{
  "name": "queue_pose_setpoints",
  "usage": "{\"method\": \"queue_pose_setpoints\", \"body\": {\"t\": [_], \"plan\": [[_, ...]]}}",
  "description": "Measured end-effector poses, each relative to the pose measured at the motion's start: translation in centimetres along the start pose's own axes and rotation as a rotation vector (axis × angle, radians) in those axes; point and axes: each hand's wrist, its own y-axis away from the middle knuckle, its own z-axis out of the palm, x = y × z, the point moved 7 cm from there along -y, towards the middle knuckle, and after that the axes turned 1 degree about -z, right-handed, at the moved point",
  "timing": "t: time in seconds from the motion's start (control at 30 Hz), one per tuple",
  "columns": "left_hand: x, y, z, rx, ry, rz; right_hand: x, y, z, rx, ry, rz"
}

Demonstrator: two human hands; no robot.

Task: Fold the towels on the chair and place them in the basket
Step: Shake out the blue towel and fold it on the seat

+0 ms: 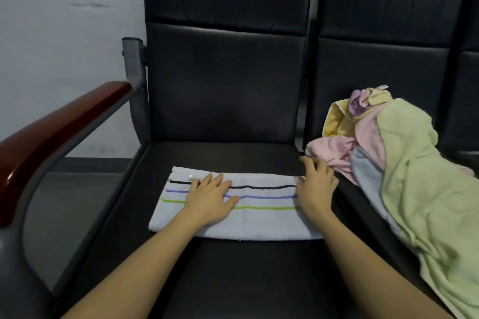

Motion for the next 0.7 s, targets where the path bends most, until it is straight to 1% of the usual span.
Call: {"method": "queue_pose_setpoints", "body": {"t": [0.07,0.13,0.17,0.23,0.27,0.3,0.37,0.57,0.63,0.7], "plan": [[-0.3,0.3,0.9,-0.079,-0.001,-0.033,-1.9,1.0,0.3,-0.054,-0.087,-0.149],[-0.4,0.9,1.3,-0.104,0.004,-0.05,-3.6,2.7,1.6,-0.22,-0.155,-0.278],[-0.5,1.4,1.4,-0.109,0.007,-0.057,-3.9,3.8,2.5,-0.333,-0.132,-0.312],[-0.7,2.4,1.5,-0.116,0.007,-0.072,-3.7,5.8,4.0,-0.546,0.016,-0.331],[-0.8,3.0,1.5,-0.123,0.006,-0.075,-3.5,6.6,4.2,-0.609,0.074,-0.333],[-0.8,3.7,1.5,-0.132,0.008,-0.073,-3.4,7.2,3.9,-0.639,0.102,-0.335],[-0.6,5.4,1.7,-0.147,0.01,-0.069,-3.4,8.7,3.1,-0.653,0.108,-0.331],[0.0,10.9,1.4,-0.176,-0.009,-0.05,-4.2,12.8,0.1,-0.567,0.04,-0.321],[-0.1,12.1,0.2,-0.112,-0.018,-0.032,-4.7,13.5,-0.9,-0.55,0.053,-0.344],[-0.9,12.8,-1.9,0.053,-0.019,-0.058,-5.4,14.0,-2.0,-0.483,0.059,-0.359]]}}
